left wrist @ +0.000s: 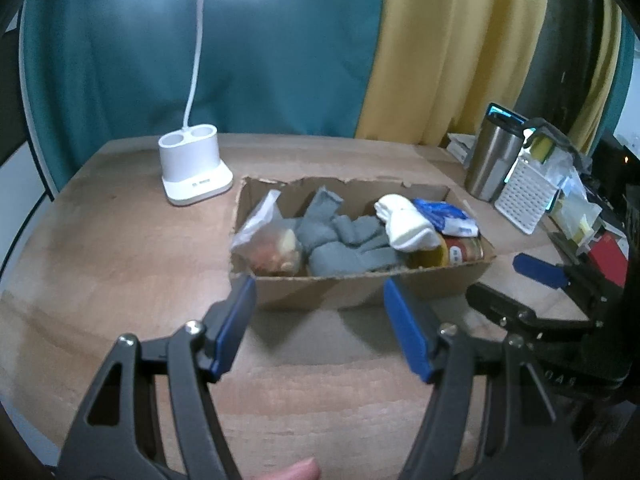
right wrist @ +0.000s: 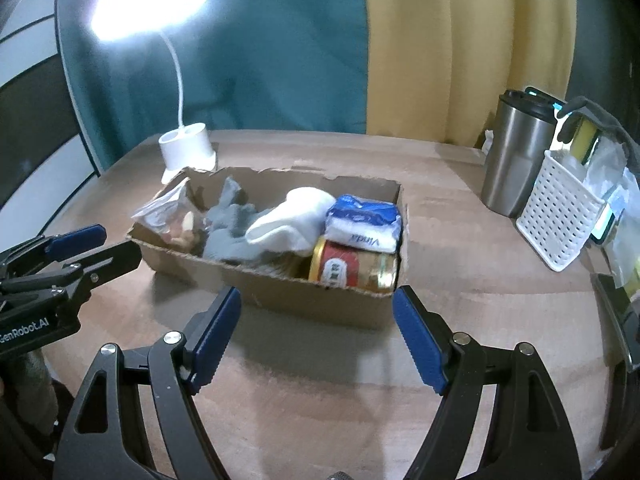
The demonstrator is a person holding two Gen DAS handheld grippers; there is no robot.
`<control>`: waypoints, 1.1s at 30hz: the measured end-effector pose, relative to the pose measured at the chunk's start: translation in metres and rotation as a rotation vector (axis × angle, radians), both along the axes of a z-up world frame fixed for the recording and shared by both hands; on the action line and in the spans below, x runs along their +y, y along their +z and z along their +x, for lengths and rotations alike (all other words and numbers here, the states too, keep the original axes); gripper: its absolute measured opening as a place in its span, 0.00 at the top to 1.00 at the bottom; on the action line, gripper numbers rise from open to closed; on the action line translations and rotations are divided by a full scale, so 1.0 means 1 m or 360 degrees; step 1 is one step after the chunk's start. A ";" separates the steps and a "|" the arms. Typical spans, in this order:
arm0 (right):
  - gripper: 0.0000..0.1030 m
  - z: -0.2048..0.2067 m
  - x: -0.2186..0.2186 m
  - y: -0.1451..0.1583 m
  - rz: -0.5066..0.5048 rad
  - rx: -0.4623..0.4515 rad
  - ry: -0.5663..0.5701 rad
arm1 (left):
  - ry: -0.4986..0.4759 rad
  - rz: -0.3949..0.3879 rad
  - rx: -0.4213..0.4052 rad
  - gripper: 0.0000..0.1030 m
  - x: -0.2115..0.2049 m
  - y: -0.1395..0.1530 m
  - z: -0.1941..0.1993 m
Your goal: Organize objects
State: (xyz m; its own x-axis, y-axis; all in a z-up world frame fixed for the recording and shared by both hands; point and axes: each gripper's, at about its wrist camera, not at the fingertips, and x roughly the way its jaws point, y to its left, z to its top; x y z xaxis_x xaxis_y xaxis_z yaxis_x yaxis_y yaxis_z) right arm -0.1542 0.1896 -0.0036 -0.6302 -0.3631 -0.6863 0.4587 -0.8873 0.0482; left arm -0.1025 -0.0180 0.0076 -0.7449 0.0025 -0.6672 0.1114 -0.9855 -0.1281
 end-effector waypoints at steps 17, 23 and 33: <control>0.21 0.047 0.001 0.003 -0.0004 0.0040 0.0024 | -0.0022 -0.0010 0.0027 0.34 0.009 0.003 0.039; 0.21 0.058 0.006 0.009 -0.0015 0.0071 0.0000 | -0.0029 -0.0017 0.0036 0.34 0.010 0.005 0.049; 0.21 0.066 0.008 0.013 -0.0027 0.0092 -0.0012 | -0.0039 -0.0004 0.0076 0.34 0.009 0.010 0.058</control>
State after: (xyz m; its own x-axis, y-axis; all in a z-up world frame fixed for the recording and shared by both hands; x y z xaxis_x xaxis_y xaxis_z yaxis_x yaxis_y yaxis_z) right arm -0.0885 0.1972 0.0091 -0.6715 -0.3696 -0.6422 0.4546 -0.8900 0.0369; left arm -0.0445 -0.0090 0.0175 -0.7757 0.0194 -0.6307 0.0812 -0.9881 -0.1302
